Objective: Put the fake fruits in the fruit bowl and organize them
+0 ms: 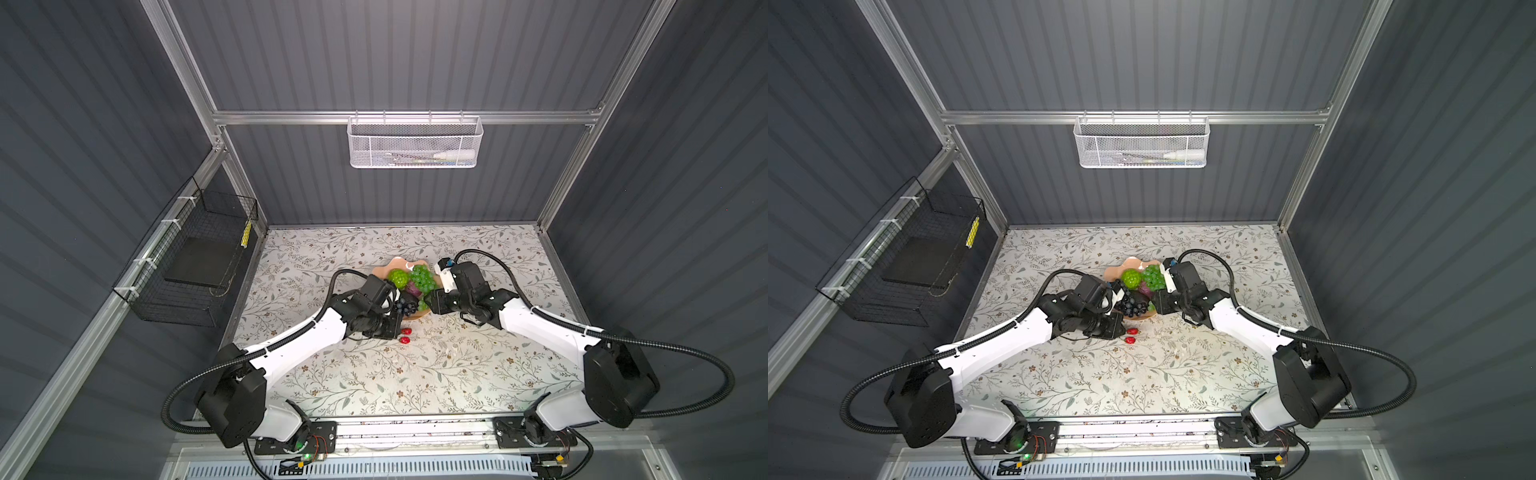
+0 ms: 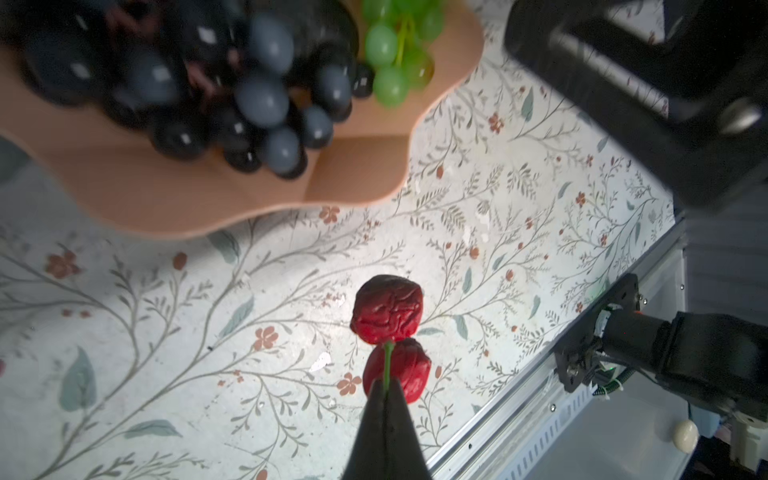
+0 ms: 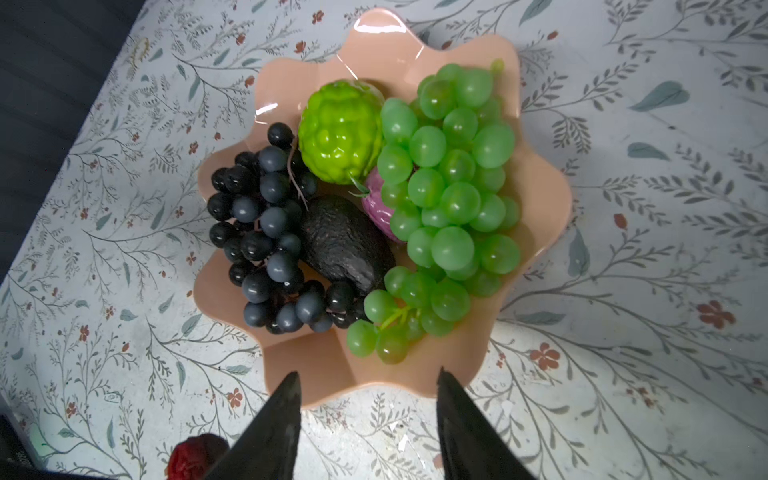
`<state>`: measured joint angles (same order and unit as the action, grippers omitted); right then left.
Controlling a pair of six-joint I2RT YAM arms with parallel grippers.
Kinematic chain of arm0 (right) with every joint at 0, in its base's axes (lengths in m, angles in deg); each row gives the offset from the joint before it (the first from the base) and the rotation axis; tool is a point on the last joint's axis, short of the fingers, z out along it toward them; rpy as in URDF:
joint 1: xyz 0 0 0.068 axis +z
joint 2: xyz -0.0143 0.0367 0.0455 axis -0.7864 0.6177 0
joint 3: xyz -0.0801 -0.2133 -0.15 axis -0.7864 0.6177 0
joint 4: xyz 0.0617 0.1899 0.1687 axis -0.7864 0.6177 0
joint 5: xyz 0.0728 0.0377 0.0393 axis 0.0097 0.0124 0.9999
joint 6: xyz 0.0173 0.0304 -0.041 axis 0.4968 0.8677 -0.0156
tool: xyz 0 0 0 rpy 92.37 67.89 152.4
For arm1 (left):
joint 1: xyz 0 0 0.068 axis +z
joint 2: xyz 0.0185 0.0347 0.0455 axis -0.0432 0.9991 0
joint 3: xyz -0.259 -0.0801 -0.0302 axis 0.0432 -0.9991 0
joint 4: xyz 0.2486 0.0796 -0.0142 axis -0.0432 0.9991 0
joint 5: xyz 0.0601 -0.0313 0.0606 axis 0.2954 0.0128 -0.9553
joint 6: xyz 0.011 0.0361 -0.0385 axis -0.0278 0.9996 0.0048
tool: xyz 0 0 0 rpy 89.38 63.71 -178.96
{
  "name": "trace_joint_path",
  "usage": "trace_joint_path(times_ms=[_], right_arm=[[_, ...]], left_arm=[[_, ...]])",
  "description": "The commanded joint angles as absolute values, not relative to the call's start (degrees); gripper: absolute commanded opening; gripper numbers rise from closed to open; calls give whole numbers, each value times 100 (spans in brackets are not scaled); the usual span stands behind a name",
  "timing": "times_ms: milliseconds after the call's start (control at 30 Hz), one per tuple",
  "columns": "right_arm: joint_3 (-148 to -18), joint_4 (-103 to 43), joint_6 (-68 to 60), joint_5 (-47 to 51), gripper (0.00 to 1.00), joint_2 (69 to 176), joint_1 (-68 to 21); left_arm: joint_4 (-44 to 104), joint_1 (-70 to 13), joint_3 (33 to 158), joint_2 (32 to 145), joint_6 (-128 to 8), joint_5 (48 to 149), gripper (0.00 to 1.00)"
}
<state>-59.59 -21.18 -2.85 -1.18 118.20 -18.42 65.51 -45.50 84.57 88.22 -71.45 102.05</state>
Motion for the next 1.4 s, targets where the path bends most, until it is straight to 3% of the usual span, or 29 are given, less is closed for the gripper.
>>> trace_joint_path(times_ms=[0,367,667,933,1133,1300,1367], right_arm=[[-5827,-2297,-227,-241,54,11663,-1832],[-5632,-2149,-342,-374,55,11273,-1836],[-5474,-2077,-322,-408,56,11083,-1831],[-5643,-2081,-366,-280,56,11275,-1836],[-5813,-1982,-411,-246,58,11391,-1833],[-5716,-1948,-412,-308,59,11217,-1828],[-5695,-1879,-406,-362,59,11126,-1836]], left_arm=[[6818,-4478,9015,9047,-6795,9662,2],[6361,-4168,10668,10775,-6641,9391,2],[5994,-3948,10835,11502,-6504,10053,2],[5700,-3948,10556,11353,-6353,10476,4],[5947,-3948,10618,11438,-6221,10384,16],[5960,-3948,10609,11043,-6235,10176,40],[6072,-3948,10631,10819,-6230,10044,43]])
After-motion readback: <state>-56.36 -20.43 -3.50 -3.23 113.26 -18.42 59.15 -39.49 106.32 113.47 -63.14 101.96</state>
